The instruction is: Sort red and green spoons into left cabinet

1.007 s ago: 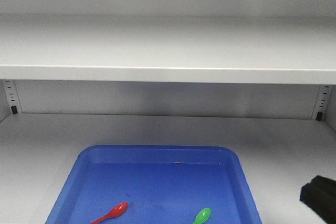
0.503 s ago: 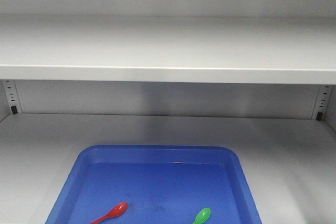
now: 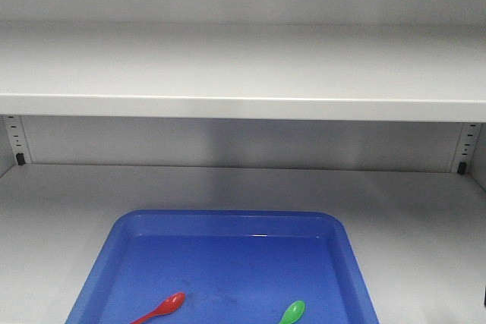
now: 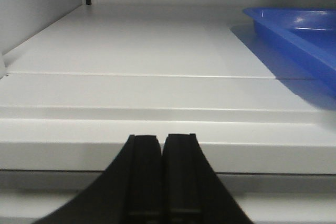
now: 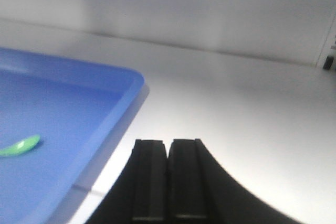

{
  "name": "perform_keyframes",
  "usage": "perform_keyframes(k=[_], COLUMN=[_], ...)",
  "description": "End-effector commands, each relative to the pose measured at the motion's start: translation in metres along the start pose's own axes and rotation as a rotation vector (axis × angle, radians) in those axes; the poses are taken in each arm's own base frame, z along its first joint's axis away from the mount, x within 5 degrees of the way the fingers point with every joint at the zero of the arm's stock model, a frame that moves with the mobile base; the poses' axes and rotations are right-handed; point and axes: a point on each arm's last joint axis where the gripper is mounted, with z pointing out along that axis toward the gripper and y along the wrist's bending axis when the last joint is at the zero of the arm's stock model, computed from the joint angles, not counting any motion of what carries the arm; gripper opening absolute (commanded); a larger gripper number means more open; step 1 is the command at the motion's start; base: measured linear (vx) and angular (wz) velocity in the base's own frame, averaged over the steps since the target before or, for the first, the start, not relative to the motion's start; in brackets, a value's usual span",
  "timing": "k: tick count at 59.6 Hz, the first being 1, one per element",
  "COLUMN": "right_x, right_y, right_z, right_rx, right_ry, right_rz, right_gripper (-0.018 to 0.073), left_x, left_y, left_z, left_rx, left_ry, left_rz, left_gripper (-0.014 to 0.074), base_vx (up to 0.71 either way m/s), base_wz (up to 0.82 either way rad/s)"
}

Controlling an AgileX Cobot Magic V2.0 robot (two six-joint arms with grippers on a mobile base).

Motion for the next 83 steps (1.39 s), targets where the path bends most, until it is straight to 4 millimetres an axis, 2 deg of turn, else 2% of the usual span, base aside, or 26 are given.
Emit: perform_keyframes(k=[1, 11, 17, 23, 34, 49, 66, 83], right_x=[0.008, 0.067, 0.094, 0.111, 0.11, 0.111, 0.112, 0.112], right_y=[-0.003, -0.003, -0.003, -0.002, -0.001, -0.001, -0.011, -0.011], right_z=[-0.011, -0.023, -0.028, -0.03, -0.039, -0.039, -0.041, -0.041], right_rx=[0.045, 0.083, 0.097, 0.098, 0.102, 0.108, 0.282, 0.292], right_ry=[-0.097, -0.128, -0.187, -0.233, -0.282, -0.28, -0.281, -0.281], right_rz=[0.022, 0.126, 0.118, 0.11, 0.052, 0.063, 0.122, 0.123], right_gripper=[-0.0004, -0.0004, -0.0004, -0.0004, -0.0004, -0.0004, -0.0004, -0.0004], left_x=[-0.008, -0.008, -0.008, -0.008, -0.008, -0.008, -0.008, -0.008], left_y=[-0.001, -0.001, -0.001, -0.001, -0.001, -0.001, -0.001, -0.001], left_z=[-0.002, -0.002, -0.002, -0.002, -0.002, -0.002, -0.002, -0.002], left_rx=[0.009, 0.009, 0.009, 0.009, 0.009, 0.009, 0.009, 0.009], left_ry=[-0.099, -0.099, -0.099, -0.099, -0.099, -0.099, -0.099, -0.099], left_rz=[-0.008, -0.008, -0.008, -0.008, -0.007, -0.007, -0.007, -0.007], left_gripper=[0.0, 0.0, 0.0, 0.0, 0.0, 0.0, 0.0, 0.0], base_vx=[0.0, 0.0, 0.0, 0.0, 0.0, 0.0, 0.0, 0.0], base_wz=[0.0, 0.0, 0.0, 0.0, 0.0, 0.0, 0.0, 0.0])
